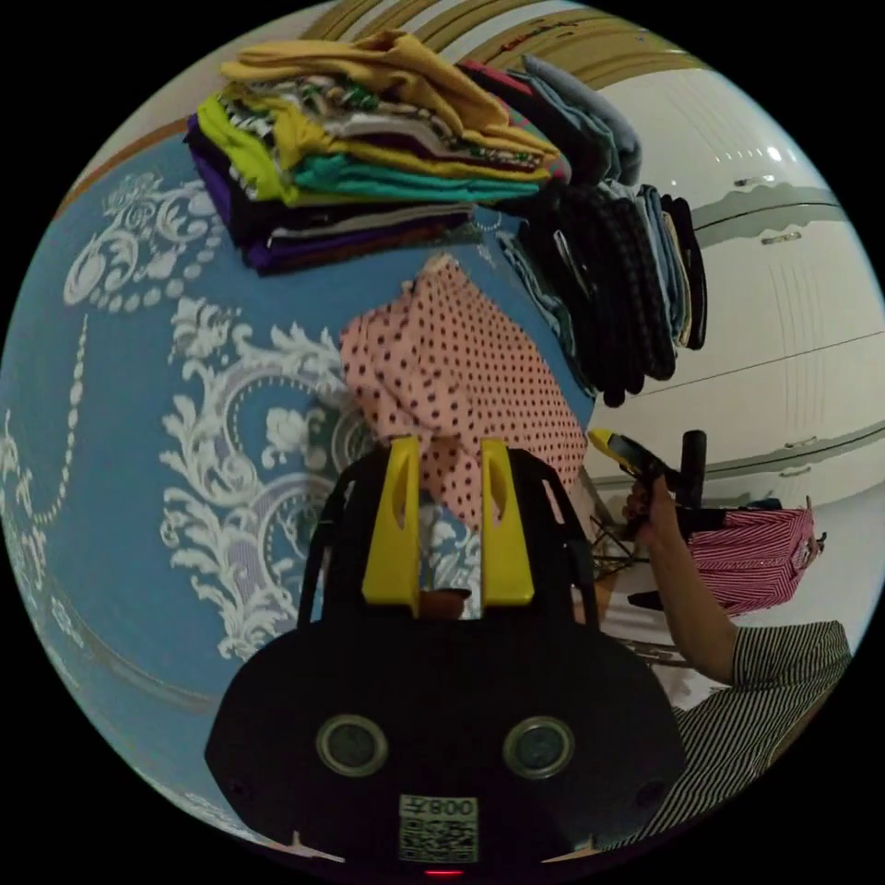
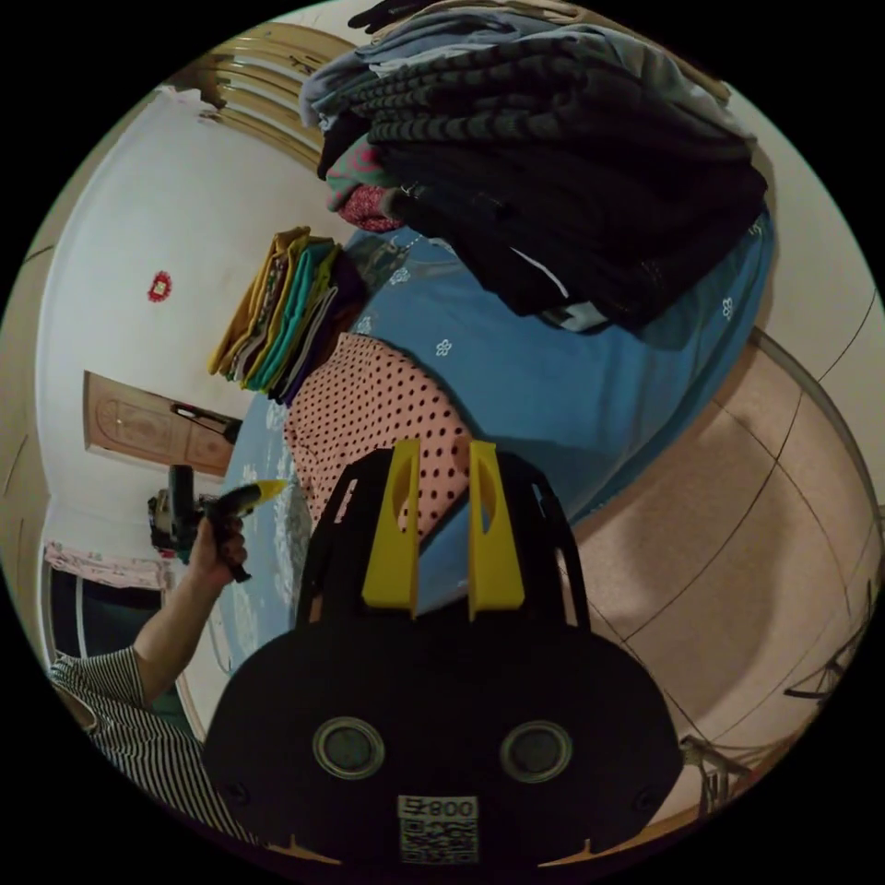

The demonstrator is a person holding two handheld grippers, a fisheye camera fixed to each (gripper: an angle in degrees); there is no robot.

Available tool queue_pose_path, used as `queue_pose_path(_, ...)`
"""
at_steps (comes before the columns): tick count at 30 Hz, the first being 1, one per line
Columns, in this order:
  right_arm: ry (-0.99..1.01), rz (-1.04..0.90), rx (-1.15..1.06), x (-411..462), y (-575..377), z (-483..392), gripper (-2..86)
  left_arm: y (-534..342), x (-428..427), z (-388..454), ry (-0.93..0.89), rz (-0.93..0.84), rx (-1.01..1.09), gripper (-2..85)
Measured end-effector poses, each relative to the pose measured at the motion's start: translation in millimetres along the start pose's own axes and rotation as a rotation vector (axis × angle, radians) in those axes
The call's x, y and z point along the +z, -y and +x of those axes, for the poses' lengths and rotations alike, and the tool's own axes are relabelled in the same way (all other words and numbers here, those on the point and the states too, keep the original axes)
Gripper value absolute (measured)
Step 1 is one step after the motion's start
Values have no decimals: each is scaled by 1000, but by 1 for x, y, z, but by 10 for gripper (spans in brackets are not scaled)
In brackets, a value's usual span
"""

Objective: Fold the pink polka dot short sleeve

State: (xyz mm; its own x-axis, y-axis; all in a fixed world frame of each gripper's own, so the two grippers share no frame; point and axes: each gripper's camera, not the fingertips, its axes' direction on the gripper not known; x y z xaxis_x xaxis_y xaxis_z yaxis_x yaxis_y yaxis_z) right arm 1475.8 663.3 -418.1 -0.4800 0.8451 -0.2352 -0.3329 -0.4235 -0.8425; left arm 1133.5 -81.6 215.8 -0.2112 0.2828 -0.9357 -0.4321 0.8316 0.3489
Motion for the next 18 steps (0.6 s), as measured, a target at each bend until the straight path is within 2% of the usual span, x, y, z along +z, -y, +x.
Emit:
queue_pose_path(6, -68, -59, -39, 11, 9, -10, 87, 62, 36, 23, 126, -13, 155, 114)
queue_pose_path(11, -120, -65, -73, 11, 15, -20, 80, 100, 84, 46, 303, -69, 280, 127)
queue_pose_path(18, -104, -53, -91, 12, 17, -30, 70, 133, 136, 43, 495, -155, 302, 134)
